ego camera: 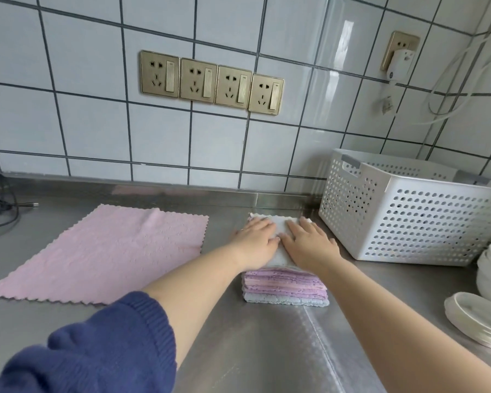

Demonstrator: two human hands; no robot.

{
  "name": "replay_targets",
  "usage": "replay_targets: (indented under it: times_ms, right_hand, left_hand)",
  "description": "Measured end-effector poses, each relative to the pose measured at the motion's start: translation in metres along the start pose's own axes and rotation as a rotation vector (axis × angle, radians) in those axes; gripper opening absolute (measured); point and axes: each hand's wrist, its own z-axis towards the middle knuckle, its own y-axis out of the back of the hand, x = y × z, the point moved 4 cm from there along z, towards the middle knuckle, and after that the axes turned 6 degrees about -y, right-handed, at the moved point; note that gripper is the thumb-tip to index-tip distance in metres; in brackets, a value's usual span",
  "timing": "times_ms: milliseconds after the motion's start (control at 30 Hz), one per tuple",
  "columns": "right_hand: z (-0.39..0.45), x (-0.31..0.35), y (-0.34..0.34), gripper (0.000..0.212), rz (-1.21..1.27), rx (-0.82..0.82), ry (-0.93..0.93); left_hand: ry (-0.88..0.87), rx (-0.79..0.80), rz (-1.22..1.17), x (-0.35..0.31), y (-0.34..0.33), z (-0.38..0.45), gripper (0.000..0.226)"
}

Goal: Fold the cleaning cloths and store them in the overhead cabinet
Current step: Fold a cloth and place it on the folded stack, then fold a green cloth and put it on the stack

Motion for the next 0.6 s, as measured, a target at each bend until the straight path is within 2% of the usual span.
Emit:
replay_targets:
  times_ms: [200,300,467,600]
  right_hand:
    - [-0.009,-0.002,-0.001,0.064,0.035,0.015,-0.131]
    - [-0.016,-0.002,0.008,0.067,-0.012,-0.046,-0.136]
    - [-0.039,0.024,0.030,0.048,-0.046,-0.230,0.089]
    - [-0.070,0.068,0.021,0.037,-0.012,-0.231,0.284]
  left_hand:
    - [0.095,-0.014,-0.066,0.011,-0.005,-0.001,0.056]
    - [0.106,-0.049,-0.151,0.010,0.001,-0.011,0.055]
    - [0.125,-0.122,-0.145,0.042,0.017,-0.064,0.056]
    - [0.184,-0.123,-0.077,0.091,0.028,-0.135,0.051]
